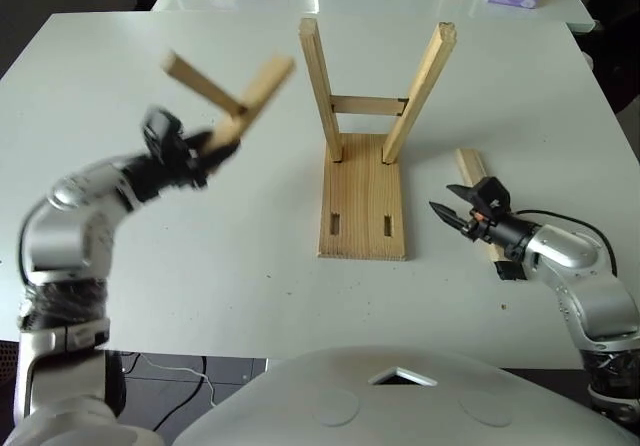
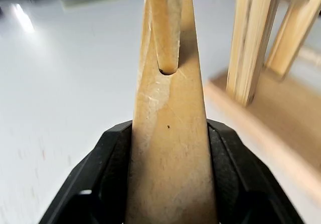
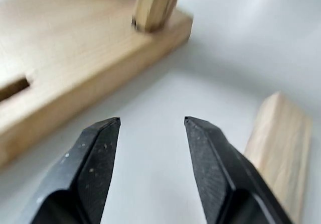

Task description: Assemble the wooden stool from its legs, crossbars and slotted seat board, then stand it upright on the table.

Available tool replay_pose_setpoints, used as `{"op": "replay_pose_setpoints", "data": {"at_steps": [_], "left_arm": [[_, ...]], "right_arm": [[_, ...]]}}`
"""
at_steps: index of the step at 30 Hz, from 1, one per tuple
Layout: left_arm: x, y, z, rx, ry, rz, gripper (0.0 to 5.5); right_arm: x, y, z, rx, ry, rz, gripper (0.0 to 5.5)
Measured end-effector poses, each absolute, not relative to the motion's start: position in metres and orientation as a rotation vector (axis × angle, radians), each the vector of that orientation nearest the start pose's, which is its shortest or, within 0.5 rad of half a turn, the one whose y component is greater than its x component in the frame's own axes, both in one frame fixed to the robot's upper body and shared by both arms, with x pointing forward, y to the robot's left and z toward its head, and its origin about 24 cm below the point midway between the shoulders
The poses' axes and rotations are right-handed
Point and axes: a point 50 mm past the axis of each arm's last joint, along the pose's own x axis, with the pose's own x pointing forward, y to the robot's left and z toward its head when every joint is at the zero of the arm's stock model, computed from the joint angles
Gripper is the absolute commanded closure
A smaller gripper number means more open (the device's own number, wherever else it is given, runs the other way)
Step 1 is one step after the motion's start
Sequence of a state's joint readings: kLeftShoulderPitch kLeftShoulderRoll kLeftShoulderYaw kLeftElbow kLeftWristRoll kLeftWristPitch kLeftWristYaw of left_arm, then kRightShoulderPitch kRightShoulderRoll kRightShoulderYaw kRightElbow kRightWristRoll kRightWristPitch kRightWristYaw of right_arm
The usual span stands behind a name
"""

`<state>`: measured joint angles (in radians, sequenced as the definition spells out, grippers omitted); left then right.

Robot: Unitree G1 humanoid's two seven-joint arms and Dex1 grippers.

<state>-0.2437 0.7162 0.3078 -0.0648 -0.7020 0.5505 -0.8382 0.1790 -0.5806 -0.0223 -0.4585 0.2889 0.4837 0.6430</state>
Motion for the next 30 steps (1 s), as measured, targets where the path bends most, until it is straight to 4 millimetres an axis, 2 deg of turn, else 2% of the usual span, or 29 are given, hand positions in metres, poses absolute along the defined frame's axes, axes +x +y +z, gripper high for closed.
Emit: {"op": "replay_pose_setpoints", "data": {"at_steps": [1,2,4,7,9,11,17,30], "left_arm": [[0.266,0.258,0.188,-0.121,-0.048,-0.782,3.49],[0.263,0.25,0.2,-0.162,-0.105,-0.848,3.49],[0.251,0.229,0.214,-0.234,-0.165,-0.994,3.49],[0.225,0.192,0.224,-0.296,-0.202,-1.241,3.49],[0.207,0.167,0.22,-0.331,-0.171,-1.388,3.49],[0.201,0.156,0.213,-0.352,-0.125,-1.439,3.49],[0.203,0.152,0.204,-0.345,-0.064,-1.449,3.49],[0.195,0.148,0.189,-0.23,-0.018,-1.536,3.49]], "right_arm": [[0.204,-0.192,0.093,-0.186,0.262,0.746,3.15],[0.205,-0.188,0.103,-0.156,0.212,0.779,2.96],[0.205,-0.177,0.126,-0.066,0.104,0.855,2.74],[0.203,-0.163,0.163,0.054,-0.05,1.002,2.37],[0.198,-0.158,0.186,0.113,-0.129,1.105,2.0],[0.195,-0.154,0.201,0.102,-0.161,1.189,2.0],[0.189,-0.15,0.215,0.094,-0.143,1.368,2.0],[0.199,-0.147,0.219,0.102,-0.113,1.441,2.0]]}}
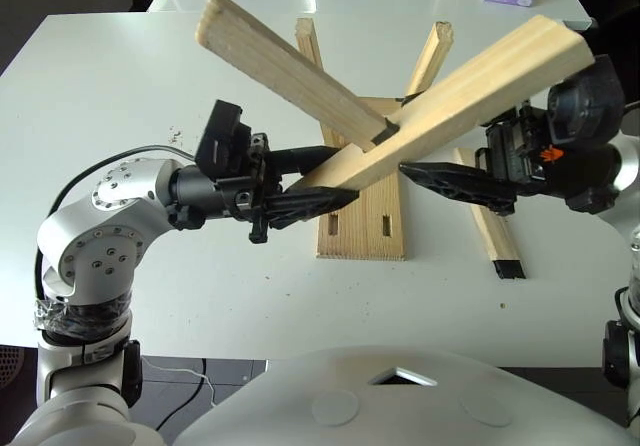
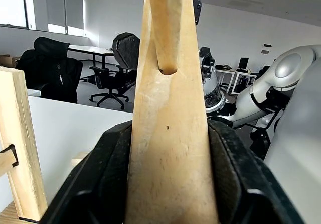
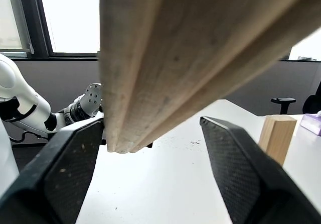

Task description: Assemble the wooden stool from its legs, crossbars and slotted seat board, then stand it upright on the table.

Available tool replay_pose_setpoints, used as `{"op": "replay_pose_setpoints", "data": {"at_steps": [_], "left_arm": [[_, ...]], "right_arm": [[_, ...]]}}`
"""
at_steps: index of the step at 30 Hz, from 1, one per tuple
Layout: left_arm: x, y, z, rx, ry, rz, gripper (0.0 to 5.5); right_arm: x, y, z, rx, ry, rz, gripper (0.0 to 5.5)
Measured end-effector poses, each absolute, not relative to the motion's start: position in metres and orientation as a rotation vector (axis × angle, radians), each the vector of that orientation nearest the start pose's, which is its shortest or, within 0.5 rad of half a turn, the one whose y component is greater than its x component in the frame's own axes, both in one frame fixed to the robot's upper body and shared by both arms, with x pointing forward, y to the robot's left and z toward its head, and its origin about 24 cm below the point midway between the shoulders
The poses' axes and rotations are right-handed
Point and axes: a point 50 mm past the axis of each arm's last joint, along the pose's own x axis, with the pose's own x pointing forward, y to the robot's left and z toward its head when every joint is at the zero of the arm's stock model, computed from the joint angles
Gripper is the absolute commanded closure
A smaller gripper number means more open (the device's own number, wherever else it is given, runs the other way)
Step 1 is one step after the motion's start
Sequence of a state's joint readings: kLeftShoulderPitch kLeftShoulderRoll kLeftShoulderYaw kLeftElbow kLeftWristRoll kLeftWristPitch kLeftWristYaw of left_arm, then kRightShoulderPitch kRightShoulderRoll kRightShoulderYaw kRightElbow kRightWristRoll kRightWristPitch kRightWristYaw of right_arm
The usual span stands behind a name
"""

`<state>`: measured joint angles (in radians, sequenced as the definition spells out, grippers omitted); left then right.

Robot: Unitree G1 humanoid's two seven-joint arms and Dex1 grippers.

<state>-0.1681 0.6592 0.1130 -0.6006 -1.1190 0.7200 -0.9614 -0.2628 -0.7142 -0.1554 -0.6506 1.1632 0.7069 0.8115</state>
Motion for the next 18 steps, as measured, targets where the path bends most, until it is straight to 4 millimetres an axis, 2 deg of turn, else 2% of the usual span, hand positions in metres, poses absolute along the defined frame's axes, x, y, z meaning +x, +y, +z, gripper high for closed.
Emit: {"op": "replay_pose_setpoints", "data": {"at_steps": [9,17,18], "left_arm": [[0.195,0.14,0.183,-0.204,-0.035,-1.545,3.49],[0.194,0.139,0.178,-0.179,-0.04,-1.55,3.49],[0.195,0.139,0.177,-0.185,-0.03,-1.549,3.13]], "right_arm": [[0.198,-0.137,0.215,0.118,-0.077,1.512,3.32],[0.197,-0.138,0.213,0.122,-0.051,1.545,3.43],[0.197,-0.139,0.212,0.122,-0.047,1.543,3.43]]}}
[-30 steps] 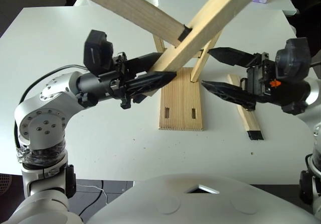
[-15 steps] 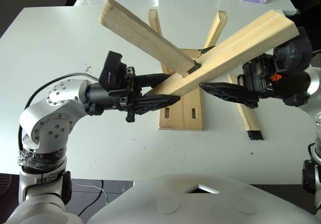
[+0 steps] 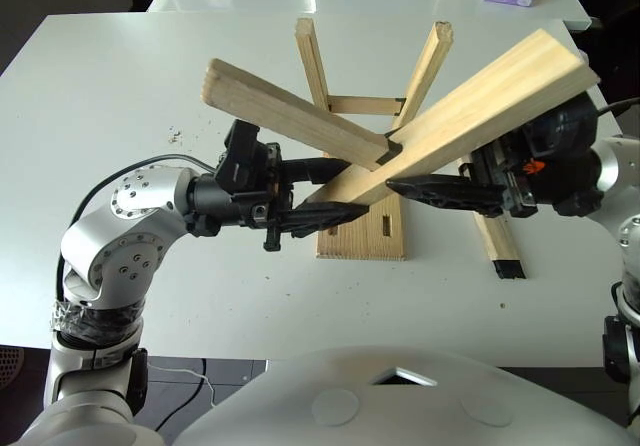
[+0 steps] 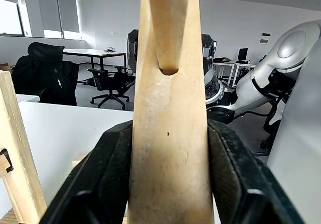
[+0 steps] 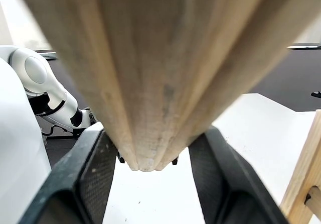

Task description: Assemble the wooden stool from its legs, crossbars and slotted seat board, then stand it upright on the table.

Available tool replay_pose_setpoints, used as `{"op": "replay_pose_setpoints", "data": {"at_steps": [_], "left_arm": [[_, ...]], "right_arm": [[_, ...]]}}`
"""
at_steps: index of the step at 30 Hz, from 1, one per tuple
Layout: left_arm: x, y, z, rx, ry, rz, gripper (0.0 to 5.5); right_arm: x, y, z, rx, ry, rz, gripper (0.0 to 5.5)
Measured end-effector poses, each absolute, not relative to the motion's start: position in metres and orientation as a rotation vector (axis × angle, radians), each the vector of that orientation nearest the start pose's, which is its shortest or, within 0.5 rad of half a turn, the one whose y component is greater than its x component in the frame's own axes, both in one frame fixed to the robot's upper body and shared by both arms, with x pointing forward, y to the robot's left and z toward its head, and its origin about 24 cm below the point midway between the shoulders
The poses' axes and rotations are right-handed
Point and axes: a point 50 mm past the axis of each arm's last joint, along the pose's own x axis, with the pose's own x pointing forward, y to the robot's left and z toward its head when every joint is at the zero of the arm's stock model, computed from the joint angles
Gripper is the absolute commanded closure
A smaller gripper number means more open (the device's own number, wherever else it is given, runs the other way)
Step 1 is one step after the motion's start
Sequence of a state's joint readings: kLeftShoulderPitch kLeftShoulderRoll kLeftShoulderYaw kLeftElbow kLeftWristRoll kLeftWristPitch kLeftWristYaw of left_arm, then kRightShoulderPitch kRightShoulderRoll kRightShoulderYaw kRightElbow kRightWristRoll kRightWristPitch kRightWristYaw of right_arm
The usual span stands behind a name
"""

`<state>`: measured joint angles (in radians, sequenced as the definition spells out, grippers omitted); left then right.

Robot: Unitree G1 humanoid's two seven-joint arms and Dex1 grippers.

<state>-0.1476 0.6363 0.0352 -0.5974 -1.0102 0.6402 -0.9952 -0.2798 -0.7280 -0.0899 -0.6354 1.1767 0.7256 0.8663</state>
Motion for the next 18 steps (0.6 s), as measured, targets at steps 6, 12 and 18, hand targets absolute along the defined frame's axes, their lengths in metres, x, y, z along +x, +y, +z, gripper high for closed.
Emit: {"op": "replay_pose_setpoints", "data": {"at_steps": [6,12,18], "left_arm": [[0.214,0.142,0.162,-0.125,0.026,-1.405,2.11],[0.229,0.163,0.114,-0.07,0.165,-1.229,2.08],[0.233,0.188,0.086,-0.02,0.242,-1.11,2.08]], "right_arm": [[0.204,-0.154,0.22,0.121,-0.09,1.422,3.5],[0.209,-0.163,0.225,0.092,-0.109,1.382,3.5],[0.208,-0.193,0.188,-0.049,0.107,1.281,3.5]]}}
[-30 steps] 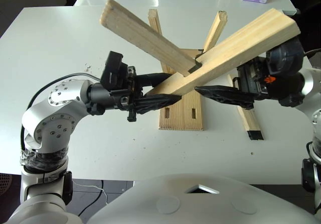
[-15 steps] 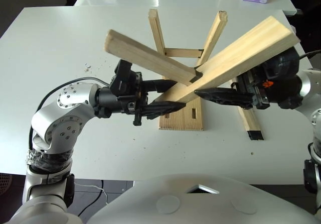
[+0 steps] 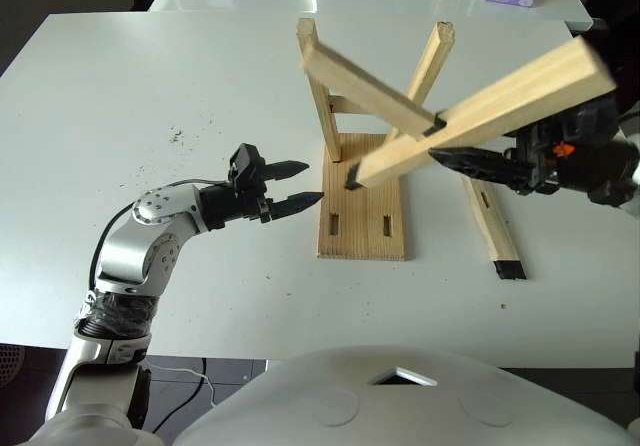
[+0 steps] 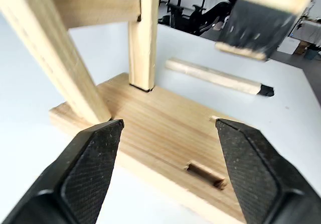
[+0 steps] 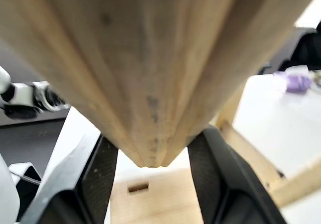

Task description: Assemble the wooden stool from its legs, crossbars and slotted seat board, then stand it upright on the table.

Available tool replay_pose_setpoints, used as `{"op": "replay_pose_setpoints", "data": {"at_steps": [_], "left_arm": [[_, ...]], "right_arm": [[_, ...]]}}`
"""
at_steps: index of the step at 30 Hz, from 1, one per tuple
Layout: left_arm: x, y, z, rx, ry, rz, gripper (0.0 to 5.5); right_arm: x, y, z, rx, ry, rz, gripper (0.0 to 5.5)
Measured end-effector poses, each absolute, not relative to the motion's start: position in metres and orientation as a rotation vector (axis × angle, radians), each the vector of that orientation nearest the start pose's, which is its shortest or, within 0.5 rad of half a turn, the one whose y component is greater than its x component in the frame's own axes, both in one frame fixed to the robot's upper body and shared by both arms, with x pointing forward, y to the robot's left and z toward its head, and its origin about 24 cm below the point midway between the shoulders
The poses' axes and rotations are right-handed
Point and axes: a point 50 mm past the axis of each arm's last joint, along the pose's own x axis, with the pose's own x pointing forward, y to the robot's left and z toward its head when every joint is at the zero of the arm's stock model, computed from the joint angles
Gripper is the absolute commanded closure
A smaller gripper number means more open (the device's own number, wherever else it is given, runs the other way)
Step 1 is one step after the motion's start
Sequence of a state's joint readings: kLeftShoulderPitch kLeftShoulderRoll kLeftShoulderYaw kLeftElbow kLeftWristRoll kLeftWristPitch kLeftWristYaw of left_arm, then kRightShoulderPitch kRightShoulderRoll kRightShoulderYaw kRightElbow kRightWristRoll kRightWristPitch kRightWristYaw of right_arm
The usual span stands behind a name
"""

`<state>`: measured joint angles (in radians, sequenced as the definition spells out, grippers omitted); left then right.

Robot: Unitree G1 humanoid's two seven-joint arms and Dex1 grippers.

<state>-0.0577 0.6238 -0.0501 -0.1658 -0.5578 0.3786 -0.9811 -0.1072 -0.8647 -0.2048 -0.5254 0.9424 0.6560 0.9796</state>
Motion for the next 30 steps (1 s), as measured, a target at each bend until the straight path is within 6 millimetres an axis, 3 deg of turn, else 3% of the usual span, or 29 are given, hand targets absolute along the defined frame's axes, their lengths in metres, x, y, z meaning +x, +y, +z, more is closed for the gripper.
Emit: {"op": "replay_pose_setpoints", "data": {"at_steps": [8,17,30], "left_arm": [[0.235,0.184,0.081,-0.021,0.231,-1.091,2.08],[0.235,0.184,0.08,-0.014,0.234,-1.095,2.08],[0.233,0.185,0.077,-0.014,0.244,-1.08,2.08]], "right_arm": [[0.202,-0.198,0.15,-0.213,0.267,1.32,3.5],[0.197,-0.196,0.145,-0.342,0.216,1.387,3.5],[0.198,-0.2,0.146,-0.366,0.224,1.396,3.5]]}}
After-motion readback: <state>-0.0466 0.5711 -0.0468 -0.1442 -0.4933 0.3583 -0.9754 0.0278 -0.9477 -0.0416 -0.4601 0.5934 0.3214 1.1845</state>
